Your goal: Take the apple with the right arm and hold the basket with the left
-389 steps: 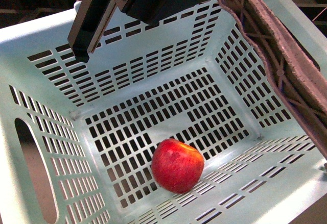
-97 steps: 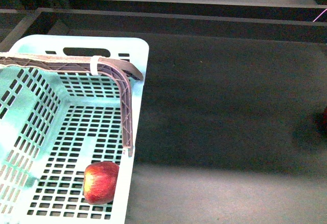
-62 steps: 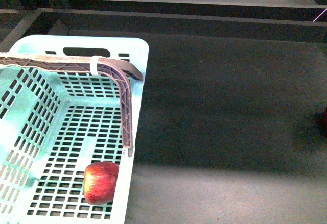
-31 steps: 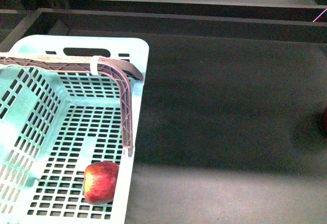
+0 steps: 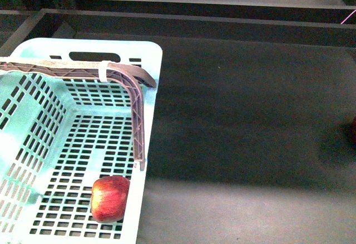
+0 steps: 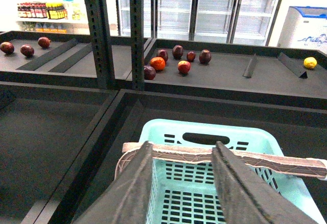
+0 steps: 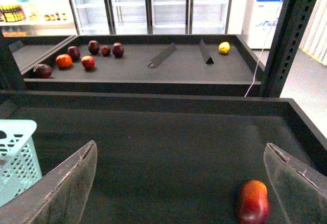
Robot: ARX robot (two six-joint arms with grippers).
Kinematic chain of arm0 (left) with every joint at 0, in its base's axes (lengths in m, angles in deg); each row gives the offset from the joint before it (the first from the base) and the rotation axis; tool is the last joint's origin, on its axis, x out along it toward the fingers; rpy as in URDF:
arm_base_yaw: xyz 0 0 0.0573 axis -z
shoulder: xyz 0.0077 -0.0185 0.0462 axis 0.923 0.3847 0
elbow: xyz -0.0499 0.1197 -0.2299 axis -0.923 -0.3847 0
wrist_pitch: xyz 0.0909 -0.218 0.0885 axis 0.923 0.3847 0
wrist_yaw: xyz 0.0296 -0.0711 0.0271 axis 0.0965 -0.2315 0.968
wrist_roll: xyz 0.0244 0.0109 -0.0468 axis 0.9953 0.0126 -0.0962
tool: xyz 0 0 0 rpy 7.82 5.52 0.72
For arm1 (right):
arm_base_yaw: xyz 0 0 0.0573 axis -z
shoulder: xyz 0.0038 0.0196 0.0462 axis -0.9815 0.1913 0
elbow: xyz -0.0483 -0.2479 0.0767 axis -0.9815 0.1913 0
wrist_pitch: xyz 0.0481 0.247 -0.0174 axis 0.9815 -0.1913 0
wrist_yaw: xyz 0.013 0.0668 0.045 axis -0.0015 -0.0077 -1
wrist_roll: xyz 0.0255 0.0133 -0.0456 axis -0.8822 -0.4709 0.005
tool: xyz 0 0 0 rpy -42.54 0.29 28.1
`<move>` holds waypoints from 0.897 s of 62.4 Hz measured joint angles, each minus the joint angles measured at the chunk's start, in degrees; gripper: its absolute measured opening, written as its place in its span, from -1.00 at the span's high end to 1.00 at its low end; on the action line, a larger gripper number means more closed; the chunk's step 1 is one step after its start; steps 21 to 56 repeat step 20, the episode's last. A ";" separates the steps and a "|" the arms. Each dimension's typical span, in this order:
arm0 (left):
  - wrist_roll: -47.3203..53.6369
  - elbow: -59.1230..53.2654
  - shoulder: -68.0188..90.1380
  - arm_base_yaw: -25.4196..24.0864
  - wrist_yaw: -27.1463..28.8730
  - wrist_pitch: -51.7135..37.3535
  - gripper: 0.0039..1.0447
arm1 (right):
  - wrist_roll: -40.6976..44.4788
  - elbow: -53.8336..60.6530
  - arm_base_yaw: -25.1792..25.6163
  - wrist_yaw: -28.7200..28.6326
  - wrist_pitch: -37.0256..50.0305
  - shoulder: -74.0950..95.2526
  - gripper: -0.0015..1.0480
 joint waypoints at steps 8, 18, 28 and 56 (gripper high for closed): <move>-0.02 0.00 0.00 0.00 0.00 0.00 -0.24 | 0.00 0.00 0.00 0.00 0.00 0.00 -0.83; 0.00 0.00 0.00 0.00 0.00 0.00 -0.84 | 0.00 0.00 0.00 0.00 0.00 0.00 -0.83; 0.07 0.00 0.00 0.00 0.00 0.00 -0.90 | 0.00 0.00 0.00 0.00 0.00 0.00 -0.83; 0.07 0.00 0.00 0.00 0.00 0.00 -0.90 | 0.00 0.00 0.00 0.00 0.00 0.00 -0.83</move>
